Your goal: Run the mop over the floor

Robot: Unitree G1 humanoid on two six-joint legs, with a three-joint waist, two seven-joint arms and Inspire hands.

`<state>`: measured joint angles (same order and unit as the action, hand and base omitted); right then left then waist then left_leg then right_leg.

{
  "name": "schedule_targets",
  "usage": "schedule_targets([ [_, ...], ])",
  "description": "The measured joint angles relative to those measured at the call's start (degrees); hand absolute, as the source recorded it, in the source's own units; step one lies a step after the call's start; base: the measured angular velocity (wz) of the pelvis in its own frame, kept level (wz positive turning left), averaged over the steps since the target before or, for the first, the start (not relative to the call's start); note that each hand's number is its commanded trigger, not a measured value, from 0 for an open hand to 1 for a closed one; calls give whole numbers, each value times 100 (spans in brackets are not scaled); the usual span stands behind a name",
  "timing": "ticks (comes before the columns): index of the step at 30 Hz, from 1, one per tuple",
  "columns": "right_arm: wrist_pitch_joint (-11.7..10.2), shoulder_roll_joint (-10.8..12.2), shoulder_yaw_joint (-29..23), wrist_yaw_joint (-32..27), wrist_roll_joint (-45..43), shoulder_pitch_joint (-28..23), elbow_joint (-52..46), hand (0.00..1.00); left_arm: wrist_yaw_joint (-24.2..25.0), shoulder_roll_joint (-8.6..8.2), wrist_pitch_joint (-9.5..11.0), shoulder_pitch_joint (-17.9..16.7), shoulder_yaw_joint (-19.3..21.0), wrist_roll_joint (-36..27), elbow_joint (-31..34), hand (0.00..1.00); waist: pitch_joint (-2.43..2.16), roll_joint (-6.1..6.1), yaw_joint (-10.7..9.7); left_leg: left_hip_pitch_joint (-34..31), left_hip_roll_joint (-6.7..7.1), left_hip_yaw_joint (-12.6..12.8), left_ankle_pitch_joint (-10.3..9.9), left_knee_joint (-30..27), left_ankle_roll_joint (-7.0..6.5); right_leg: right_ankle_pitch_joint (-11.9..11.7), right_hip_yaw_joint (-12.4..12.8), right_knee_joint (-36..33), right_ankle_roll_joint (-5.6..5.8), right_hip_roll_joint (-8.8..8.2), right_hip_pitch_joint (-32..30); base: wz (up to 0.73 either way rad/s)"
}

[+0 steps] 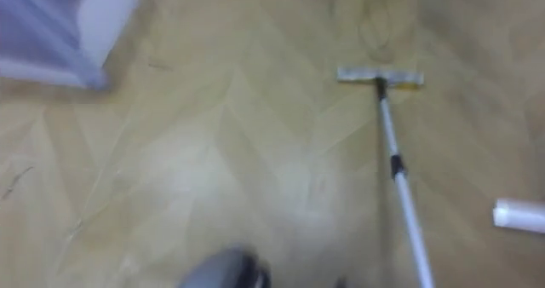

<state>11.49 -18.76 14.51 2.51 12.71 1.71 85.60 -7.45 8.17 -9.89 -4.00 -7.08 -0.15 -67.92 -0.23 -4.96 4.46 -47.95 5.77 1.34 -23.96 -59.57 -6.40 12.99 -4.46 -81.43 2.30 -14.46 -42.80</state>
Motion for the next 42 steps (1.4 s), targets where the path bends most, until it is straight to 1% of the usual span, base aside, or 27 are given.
schedule_targets([
  [1, 0, 87, -2, -109, 91, -99, -85, 100, -38, 38, 14, -5, -2, -46, 111, 0, -6, -68, -16, 30, 15, -32, -24, 59, -43, -113, 183, -29, -62, 169, -213, -25],
  [2, 0, 179, 4, -177, 148, -99, -177, 100, -86, 94, 46, -10, 1, -48, 168, 0, 36, -67, 2, 54, 35, -22, -20, 134, -65, 75, 297, 131, 103, 371, -494, -39],
  [3, 0, 215, 20, -217, 183, -102, -227, 100, -98, 110, 52, -21, -1, -48, 175, 0, 48, -68, 0, 82, 63, -30, -3, 170, -99, 193, 315, 302, 146, 474, -606, -49],
  [6, 55, 305, 109, -348, 262, -152, -335, 100, -119, 120, 33, -171, 0, -26, 223, 0, 71, -20, -71, 261, 171, -75, -47, 228, -154, 556, 248, 1645, 65, 798, -873, -17],
  [7, 133, 309, 91, -378, 262, -159, -342, 100, -130, 103, -2, -185, -10, -27, 224, 0, 73, 8, -108, 364, 203, -122, -154, 219, -116, 593, 258, 2241, 8, 885, -812, 27],
  [8, 241, 298, 49, -415, 246, -163, -354, 100, -178, 90, -22, -230, -12, -28, 236, 0, 70, 51, -98, 467, 200, -161, -295, 168, -61, 648, 246, 2409, -190, 954, -702, 29],
  [9, 265, 280, 47, -454, 241, -148, -351, 100, -196, 76, -48, -242, -17, -32, 237, 0, 69, 57, -68, 529, 191, -204, -355, 139, 15, 744, 198, 2380, -252, 969, -632, 14],
  [11, 306, 207, 1, -529, 193, 198, -263, 100, -213, 79, -175, -291, -13, -59, 306, 0, 92, 139, 75, 623, -11, -179, -427, -177, 258, 1109, -59, 2285, -475, 976, -389, 5],
  [12, 326, 184, 1, -532, 143, 340, -249, 100, -217, 103, -183, -302, -35, -93, 358, 0, 109, 171, 85, 512, -102, -121, -315, -463, 446, 1190, -79, 2228, -500, 1022, -354, 15],
  [13, 350, 136, -19, -526, 30, 642, -249, 100, -217, 170, -174, -305, -106, -144, 396, 0, 133, 292, 147, 140, -307, 51, 186, -1183, 714, 1354, -69, 2078, -556, 1105, -317, 0],
  [14, 344, 63, -8, -476, 31, 952, -253, 100, -227, 190, -154, -303, -113, -159, 400, 0, 119, 430, 340, -215, -474, 190, 923, -1843, 783, 1470, -36, 1950, -652, 1155, -288, -11],
  [16, 245, -35, 36, -368, 95, 1410, -299, 100, -222, 206, -148, -316, -172, -211, 436, 0, 193, 590, 543, -613, -597, 197, 1791, -2426, 788, 1601, -31, 1927, -791, 1276, -101, -19],
  [18, 65, -104, 56, -178, 232, 1680, -287, 100, -195, 250, -165, -404, -206, -228, 631, 0, 221, 698, 671, -909, -672, 198, 1683, -2378, 660, 1743, -66, 1926, -797, 1286, 103, -5],
  [19, -33, -117, 115, -81, 365, 1790, -307, 100, -189, 260, -166, -451, -207, -208, 742, 0, 234, 762, 747, -991, -730, 238, 1524, -1937, 615, 1857, -75, 1947, -809, 1286, 252, 0],
  [22, -78, -122, 180, -20, 535, 1630, -336, 100, -48, 252, -182, -580, -200, -153, 908, 0, 215, 695, 815, -679, -727, 228, 1382, 507, 581, 2148, -137, 2209, -691, 1278, 756, 12],
  [23, -94, -121, 181, 0, 559, 1395, -328, 100, 31, 256, -208, -588, -194, -143, 892, 0, 206, 634, 736, -572, -690, 325, 1248, 783, 295, 2267, -225, 2378, -585, 1190, 1010, 41],
  [25, -99, -163, 172, -7, 572, 980, -243, 100, 76, 217, -210, -482, -193, 2, 857, 0, 165, 558, 566, -373, -516, 525, 991, 816, 0, 2333, -210, 2431, -446, 992, 1217, 66],
  [26, -103, -183, 178, -68, 572, 707, -122, 100, 77, 189, -214, -397, -195, 90, 858, 0, 164, 544, 496, -206, -318, 593, 822, 806, -137, 2188, -20, 2071, -205, 853, 1174, 53],
  [27, -103, -187, 179, -117, 563, 530, -104, 100, 71, 182, -213, -375, -193, 136, 856, 0, 156, 528, 454, -107, -221, 615, 719, 797, -186, 2042, 40, 1804, -95, 813, 1140, 36],
  [29, -104, -152, 217, -317, 585, -93, -105, 100, 9, 154, -131, -335, -160, 312, 896, 0, 44, 323, 302, 231, 0, 534, 443, 805, -304, 1221, 322, 1015, -13, 792, 934, 20],
  [31, -107, -84, 203, -464, 602, -264, -112, 100, -82, 131, -57, -273, -153, 355, 961, 0, 21, 85, 187, 406, 37, 331, 344, 878, -295, 1219, 365, 899, 5, 896, 636, -4],
  [32, -124, 34, 172, -573, 608, -296, -111, 100, -146, 142, -31, -197, -130, 367, 949, 0, 52, 67, 66, 569, 126, 228, 344, 1033, -290, 1259, 368, 1029, 26, 888, 370, 0],
  [34, -123, 224, 95, -662, 604, -305, -114, 100, -238, 128, -16, -186, -110, 460, 972, 0, 76, 69, -125, 820, 172, 159, 339, 1256, -280, 1271, 288, 1774, 12, 831, 148, 9],
  [36, -100, 362, 53, -674, 608, -299, -143, 100, -252, 127, -15, -192, -185, 481, 975, 0, 87, 86, -121, 1017, 172, 161, 294, 1412, -221, 1124, 269, 2832, -85, 851, 23, -3],
  [37, -72, 414, 31, -677, 613, -293, -145, 100, -269, 116, -25, -223, -223, 481, 971, 0, 102, 101, -113, 1084, 165, 154, 209, 1396, -185, 728, 247, 3218, -138, 893, -40, -8],
  [39, 16, 408, -72, -718, 527, -192, -220, 100, -291, 65, -76, -308, -215, 483, 972, 0, 91, 99, 22, 1119, 72, 132, 104, 1337, -55, 676, 199, 3284, -280, 1010, 60, -22],
  [42, 242, 340, -253, -721, 312, 408, -251, 100, -292, 133, -193, -324, -194, 412, 882, 0, 164, 212, 158, 1043, -100, 193, -6, 794, 124, 886, 197, 3048, -448, 1101, 83, -17],
])
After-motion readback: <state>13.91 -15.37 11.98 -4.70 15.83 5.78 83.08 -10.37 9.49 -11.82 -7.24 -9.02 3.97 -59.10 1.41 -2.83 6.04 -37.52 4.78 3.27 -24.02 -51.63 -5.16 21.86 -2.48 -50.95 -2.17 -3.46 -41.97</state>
